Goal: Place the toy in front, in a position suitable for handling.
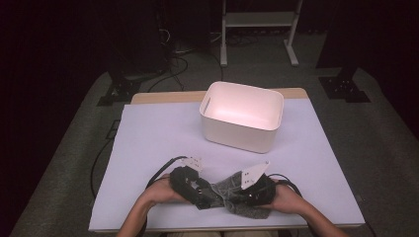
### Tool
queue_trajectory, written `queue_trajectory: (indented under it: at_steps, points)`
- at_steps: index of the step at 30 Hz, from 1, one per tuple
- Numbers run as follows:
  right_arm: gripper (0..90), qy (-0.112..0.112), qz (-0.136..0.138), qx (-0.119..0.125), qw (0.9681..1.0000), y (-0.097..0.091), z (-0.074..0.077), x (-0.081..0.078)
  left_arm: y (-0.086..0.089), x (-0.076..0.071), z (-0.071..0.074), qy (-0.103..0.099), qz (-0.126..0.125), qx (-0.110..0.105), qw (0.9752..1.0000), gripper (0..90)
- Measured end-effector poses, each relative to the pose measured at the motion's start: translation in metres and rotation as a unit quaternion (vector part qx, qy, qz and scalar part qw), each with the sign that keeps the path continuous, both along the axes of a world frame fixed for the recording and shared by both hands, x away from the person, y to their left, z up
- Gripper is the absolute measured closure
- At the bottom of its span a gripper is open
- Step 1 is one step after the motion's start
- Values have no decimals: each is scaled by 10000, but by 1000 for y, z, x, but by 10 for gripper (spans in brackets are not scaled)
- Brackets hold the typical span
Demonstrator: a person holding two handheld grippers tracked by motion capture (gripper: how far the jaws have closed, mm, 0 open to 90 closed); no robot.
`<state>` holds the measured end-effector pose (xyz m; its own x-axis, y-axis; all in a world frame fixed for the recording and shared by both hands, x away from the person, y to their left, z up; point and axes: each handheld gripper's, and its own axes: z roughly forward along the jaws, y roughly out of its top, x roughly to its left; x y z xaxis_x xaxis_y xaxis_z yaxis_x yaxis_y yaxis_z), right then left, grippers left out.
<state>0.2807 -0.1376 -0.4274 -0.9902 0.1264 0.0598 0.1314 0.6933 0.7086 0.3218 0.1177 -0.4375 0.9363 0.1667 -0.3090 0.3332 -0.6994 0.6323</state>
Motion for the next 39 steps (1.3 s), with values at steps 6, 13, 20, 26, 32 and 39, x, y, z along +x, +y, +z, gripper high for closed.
queue_trajectory:
  at_steps: [6,13,20,26,32,39]
  points:
    - [825,-64,-168,-14,9998,-3,8,15,-1,-2,1,-91,-48,-8,9999,313]
    - [830,188,-139,3,9997,-12,-2,7,5,1,3,1,135,-63,9999,242]
    - [830,199,-164,35,9997,-14,-3,2,14,7,-2,418,328,85,9986,197]
    - [828,185,-180,58,9997,-16,-4,-2,10,11,-8,797,159,-45,9967,282]
    - [824,65,-99,4,9999,-14,-1,-3,6,5,0,284,-101,57,9995,288]
    - [821,39,-285,282,9992,-12,16,15,-6,-5,14,-618,-485,420,9960,288]
